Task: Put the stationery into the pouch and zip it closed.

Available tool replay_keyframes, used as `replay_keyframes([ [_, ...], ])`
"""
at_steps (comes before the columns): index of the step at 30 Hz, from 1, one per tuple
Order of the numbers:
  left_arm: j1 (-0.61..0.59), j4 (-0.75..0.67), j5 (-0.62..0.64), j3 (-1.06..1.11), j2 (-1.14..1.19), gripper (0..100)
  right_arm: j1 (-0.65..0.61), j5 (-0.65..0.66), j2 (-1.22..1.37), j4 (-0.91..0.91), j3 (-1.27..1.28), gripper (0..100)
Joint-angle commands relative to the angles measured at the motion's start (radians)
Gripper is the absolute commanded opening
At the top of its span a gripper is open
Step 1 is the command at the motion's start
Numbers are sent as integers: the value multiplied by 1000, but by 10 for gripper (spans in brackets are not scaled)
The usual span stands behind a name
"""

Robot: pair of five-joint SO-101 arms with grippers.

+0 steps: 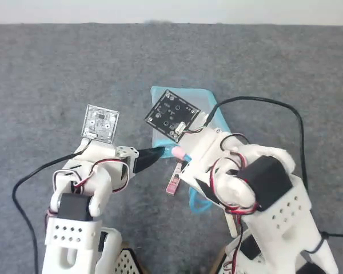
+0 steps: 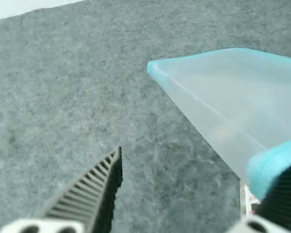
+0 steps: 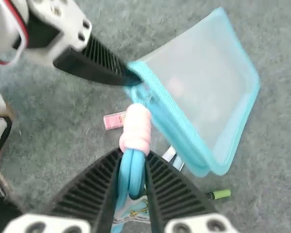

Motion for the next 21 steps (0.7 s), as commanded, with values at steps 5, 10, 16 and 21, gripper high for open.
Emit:
replay_keyframes([
  [5,-12,-54,41,1,-3,442,-65,-34,41,42,-110,6],
  [10,-12,-109,80,33,-3,414,-114,-34,30,45,-110,6],
  [16,-11,-187,91,68,-2,373,-116,-32,30,45,-83,6],
  [21,-9,-195,167,65,-2,374,-150,-28,30,45,-61,6],
])
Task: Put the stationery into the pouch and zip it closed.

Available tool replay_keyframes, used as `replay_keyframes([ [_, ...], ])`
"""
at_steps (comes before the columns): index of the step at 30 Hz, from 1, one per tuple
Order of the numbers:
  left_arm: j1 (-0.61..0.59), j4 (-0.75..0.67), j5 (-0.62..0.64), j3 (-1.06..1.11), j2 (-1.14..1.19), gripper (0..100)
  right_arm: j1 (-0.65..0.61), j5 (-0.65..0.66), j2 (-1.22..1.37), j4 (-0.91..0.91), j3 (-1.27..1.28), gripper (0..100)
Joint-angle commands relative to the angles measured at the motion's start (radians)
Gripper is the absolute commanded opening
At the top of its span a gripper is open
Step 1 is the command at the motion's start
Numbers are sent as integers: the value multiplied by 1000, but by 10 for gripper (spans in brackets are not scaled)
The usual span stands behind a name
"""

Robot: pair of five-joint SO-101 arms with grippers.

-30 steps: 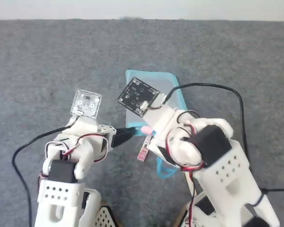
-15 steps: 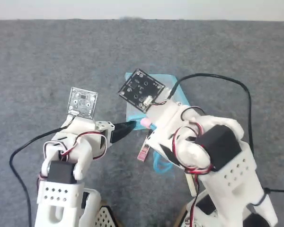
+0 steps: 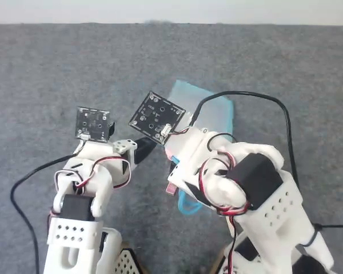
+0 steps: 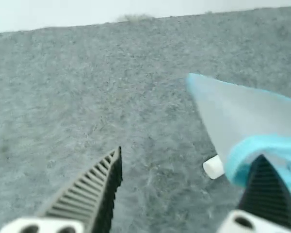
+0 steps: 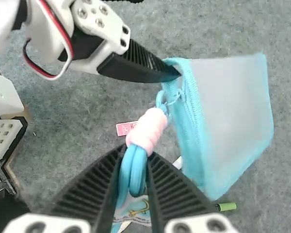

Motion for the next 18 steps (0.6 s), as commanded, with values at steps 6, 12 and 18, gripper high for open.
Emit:
replay_keyframes([
  [6,2,-41,43,-1,9,417,-166,18,-19,39,23,6],
  [12,5,-38,38,-4,9,425,-185,23,-21,38,34,7],
  [18,117,-37,35,10,9,425,-183,25,-21,38,32,7],
])
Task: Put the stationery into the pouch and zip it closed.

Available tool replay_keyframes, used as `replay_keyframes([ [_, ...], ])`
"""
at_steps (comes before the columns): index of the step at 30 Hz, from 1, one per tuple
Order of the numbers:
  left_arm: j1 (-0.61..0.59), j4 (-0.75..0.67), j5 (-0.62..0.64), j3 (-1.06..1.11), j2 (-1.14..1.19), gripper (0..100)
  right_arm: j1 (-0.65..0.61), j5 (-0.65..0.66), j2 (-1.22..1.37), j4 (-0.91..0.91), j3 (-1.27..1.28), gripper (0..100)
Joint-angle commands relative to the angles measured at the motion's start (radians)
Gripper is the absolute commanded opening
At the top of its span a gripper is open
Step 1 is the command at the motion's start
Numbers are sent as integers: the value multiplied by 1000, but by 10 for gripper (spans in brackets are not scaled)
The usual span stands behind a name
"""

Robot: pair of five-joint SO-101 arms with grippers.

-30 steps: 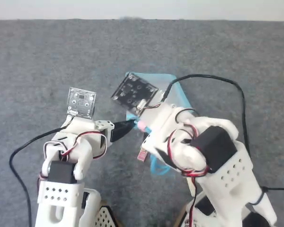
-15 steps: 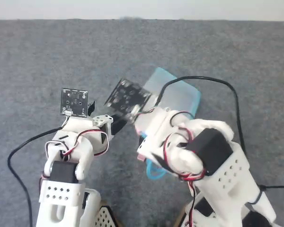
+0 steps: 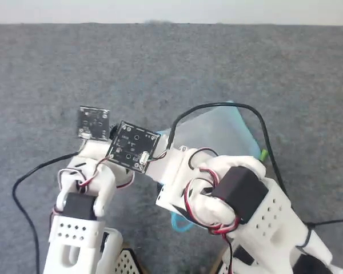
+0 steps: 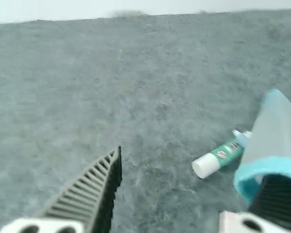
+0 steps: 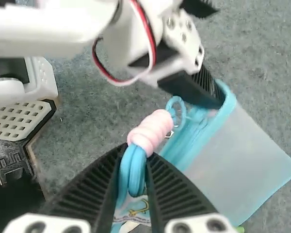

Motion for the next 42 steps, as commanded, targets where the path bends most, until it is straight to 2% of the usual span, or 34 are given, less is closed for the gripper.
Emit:
replay_keyframes([
  [1,64,-28,11,4,-2,424,-18,18,-19,38,-12,7],
  [6,77,-29,11,12,-2,386,-18,20,-30,38,-8,7],
  [11,75,-29,3,10,-2,186,-12,44,-94,38,35,7],
  [16,54,-29,-86,8,-2,6,45,46,-117,36,80,7],
  [27,-172,-21,-11,-22,-2,11,369,117,-125,1,199,7],
  [31,-199,0,-9,-33,-2,11,472,137,-117,-62,242,7],
  [37,-201,6,-9,-39,-2,11,510,144,-117,-79,253,7],
  [42,-255,3,17,-41,-2,11,506,144,-117,-79,253,7],
])
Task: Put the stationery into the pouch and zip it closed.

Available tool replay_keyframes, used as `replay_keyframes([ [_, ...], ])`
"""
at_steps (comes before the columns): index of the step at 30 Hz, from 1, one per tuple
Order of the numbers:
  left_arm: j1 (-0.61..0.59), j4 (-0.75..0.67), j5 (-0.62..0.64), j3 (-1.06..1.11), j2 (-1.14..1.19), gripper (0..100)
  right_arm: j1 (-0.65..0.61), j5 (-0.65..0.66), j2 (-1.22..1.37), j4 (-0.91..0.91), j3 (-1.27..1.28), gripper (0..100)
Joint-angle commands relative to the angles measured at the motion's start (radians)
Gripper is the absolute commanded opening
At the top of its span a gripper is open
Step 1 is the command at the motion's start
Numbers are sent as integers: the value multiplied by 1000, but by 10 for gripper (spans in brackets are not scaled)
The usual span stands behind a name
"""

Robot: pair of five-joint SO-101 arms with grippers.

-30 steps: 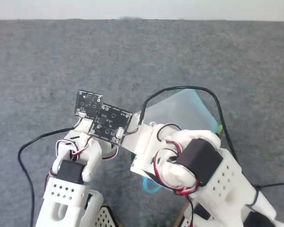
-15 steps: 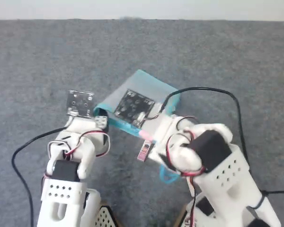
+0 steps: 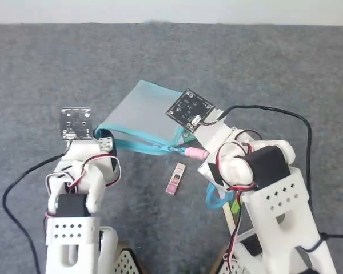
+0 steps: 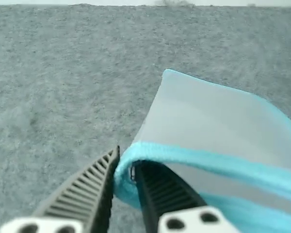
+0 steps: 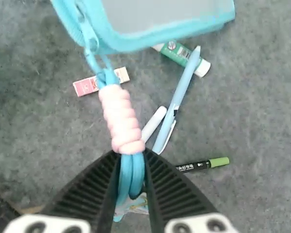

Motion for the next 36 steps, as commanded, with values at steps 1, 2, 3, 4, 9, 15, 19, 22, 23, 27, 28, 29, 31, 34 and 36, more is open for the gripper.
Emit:
replay_keyframes([
  [1,-44,5,37,-64,-2,11,24,14,-33,-15,-11,7],
  [2,-49,5,37,-64,-2,11,25,12,-33,-15,-11,7],
  [3,-57,5,37,-70,-2,11,25,12,-33,-13,-11,8],
  [4,-58,6,37,-71,0,11,25,11,-33,-13,-9,9],
  [9,-52,6,35,-68,-2,11,-47,-23,-35,-2,-8,39],
  [15,-52,5,35,-67,-2,11,-231,-87,-45,-1,29,262],
  [19,-58,5,37,-67,-2,11,-231,-92,-58,21,-8,346],
  [22,-55,3,37,-67,-2,11,-171,-92,-90,15,-15,355],
  [23,-55,3,37,-67,-2,11,-150,-92,-94,13,-15,355],
  [27,-55,3,37,-67,2,11,-81,-92,-99,15,-3,355],
  [28,-55,3,37,-67,2,11,-70,-92,-99,13,8,355],
  [29,-57,2,37,-67,2,11,-62,-92,-99,13,20,355],
  [31,-58,2,37,-67,2,11,-44,-84,-97,8,69,355],
  [34,-60,2,37,-67,2,11,38,-57,-56,-58,176,355],
  [36,-60,2,37,-67,3,11,110,-32,7,-128,232,355],
])
